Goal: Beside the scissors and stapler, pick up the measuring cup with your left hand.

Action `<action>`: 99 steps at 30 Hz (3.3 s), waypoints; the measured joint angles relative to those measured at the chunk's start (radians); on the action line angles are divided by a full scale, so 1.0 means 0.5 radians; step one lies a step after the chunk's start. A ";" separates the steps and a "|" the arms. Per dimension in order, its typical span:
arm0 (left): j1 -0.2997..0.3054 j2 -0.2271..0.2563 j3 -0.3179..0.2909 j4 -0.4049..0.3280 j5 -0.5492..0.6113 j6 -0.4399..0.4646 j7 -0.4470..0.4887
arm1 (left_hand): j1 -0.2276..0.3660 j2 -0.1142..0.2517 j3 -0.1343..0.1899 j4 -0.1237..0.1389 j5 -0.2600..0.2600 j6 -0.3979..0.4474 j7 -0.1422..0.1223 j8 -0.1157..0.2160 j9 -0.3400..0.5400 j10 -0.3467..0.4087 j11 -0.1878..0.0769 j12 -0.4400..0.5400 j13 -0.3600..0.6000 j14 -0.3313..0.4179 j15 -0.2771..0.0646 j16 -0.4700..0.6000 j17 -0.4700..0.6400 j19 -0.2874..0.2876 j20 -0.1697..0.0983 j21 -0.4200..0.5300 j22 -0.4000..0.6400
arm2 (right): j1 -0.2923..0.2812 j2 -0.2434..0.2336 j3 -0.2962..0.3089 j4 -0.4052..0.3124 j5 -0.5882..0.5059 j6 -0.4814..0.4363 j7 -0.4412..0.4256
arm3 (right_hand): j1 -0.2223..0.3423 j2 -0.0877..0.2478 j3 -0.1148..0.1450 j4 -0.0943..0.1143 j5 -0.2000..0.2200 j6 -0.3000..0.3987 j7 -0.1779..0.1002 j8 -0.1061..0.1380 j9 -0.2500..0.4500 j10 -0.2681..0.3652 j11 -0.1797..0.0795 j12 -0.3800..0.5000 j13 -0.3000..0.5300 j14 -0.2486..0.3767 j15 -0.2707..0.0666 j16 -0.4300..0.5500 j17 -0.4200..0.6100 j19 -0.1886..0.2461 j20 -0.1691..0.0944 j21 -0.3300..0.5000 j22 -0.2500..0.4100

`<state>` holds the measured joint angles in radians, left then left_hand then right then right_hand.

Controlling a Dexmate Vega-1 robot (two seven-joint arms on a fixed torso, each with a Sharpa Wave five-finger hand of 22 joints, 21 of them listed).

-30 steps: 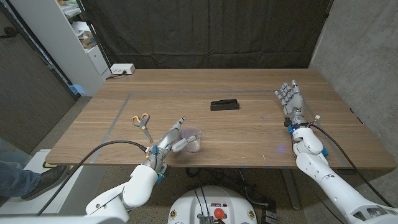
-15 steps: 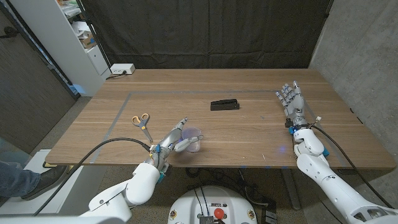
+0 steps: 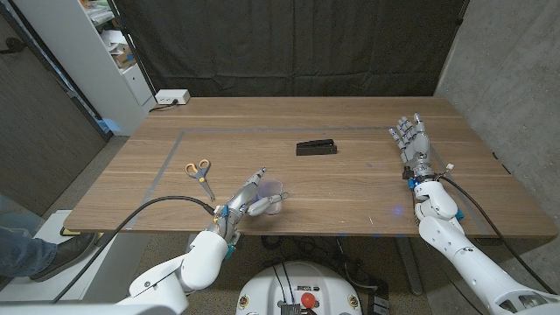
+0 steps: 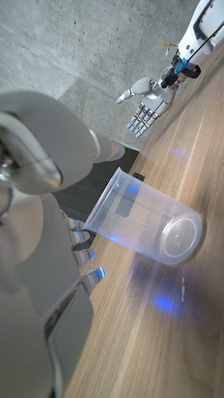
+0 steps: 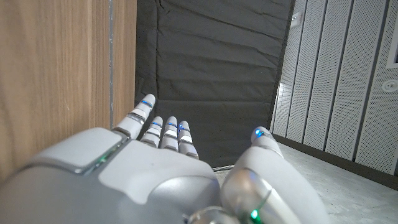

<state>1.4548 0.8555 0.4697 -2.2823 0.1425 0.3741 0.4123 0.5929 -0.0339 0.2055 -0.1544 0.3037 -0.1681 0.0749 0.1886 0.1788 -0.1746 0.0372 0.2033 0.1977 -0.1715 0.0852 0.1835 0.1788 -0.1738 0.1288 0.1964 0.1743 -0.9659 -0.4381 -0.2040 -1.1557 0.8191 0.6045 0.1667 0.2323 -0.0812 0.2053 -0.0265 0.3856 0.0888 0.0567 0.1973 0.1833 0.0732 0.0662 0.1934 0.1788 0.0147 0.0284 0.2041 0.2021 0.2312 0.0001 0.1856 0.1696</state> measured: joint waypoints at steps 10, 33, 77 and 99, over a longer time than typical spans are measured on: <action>-0.066 0.003 0.049 0.020 -0.018 0.039 -0.032 | 0.018 -0.003 0.000 0.000 0.000 0.000 0.000 0.000 0.000 0.000 0.000 0.000 0.000 0.000 0.000 0.000 0.000 0.003 0.029 0.000 0.000 | -0.007 0.010 0.009 0.023 0.014 0.015 0.011 | 0.000 0.000 -0.002 -0.002 0.000 -0.003 -0.003 0.000 0.000 0.000 0.000 0.000 0.000 0.000 0.000 0.000 0.000 0.000 0.000 0.000 0.000; -0.221 -0.020 0.106 0.131 -0.136 -0.003 -0.098 | 0.343 0.033 0.115 -0.019 -0.070 0.467 -0.071 0.126 0.010 0.448 -0.093 0.205 0.047 0.520 -0.043 0.120 0.020 0.619 0.166 0.264 0.056 | -0.009 0.022 0.026 0.058 0.023 0.025 -0.004 | 0.000 0.000 -0.002 -0.002 0.000 -0.003 -0.003 0.000 0.000 0.007 -0.007 0.000 0.000 0.025 0.003 0.000 0.000 -0.007 0.007 0.000 0.000; -0.336 -0.143 0.004 0.451 -0.500 -0.542 -0.166 | 0.851 0.134 0.317 -0.024 -0.226 0.960 -0.122 0.171 0.048 0.884 -0.210 0.309 0.150 1.029 -0.175 0.218 0.075 1.565 0.154 0.540 0.022 | 0.008 -0.009 0.016 -0.028 -0.056 -0.026 -0.151 | 0.000 0.000 -0.010 -0.010 0.015 -0.003 -0.003 0.000 0.000 0.011 -0.011 0.000 0.010 0.035 0.014 0.000 0.010 0.004 0.018 0.000 0.000; -0.396 -0.109 -0.028 0.428 -0.530 -0.572 -0.218 | 0.906 0.141 0.292 0.000 -0.227 0.957 -0.129 0.162 0.066 0.875 -0.211 0.319 0.223 1.002 -0.136 0.240 0.112 1.595 0.154 0.538 0.014 | -0.005 -0.032 0.011 -0.104 -0.091 -0.050 -0.219 | 0.000 0.000 -0.019 -0.002 0.015 -0.014 -0.014 0.000 0.000 0.021 0.000 0.000 0.010 0.035 0.014 0.000 0.010 0.004 0.018 0.000 0.000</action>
<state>1.2569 0.8012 0.4555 -2.0685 -0.1223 0.0879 0.3034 1.0458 0.0368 0.3514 -0.1541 0.1903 0.3105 0.0104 0.2698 0.2118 0.2629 -0.0682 0.3629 0.3093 0.3295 0.0170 0.3035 0.2351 0.6238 0.2056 0.4653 0.1811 -0.9687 -0.4541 -0.1984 -1.2079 0.7737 0.5795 0.0572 0.2323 -0.0812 0.1960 -0.0274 0.3933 0.0820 0.0499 0.1973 0.1833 0.0839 0.0663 0.1934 0.1838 0.0323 0.0355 0.2041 0.2070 0.2331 0.0090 0.1856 0.1696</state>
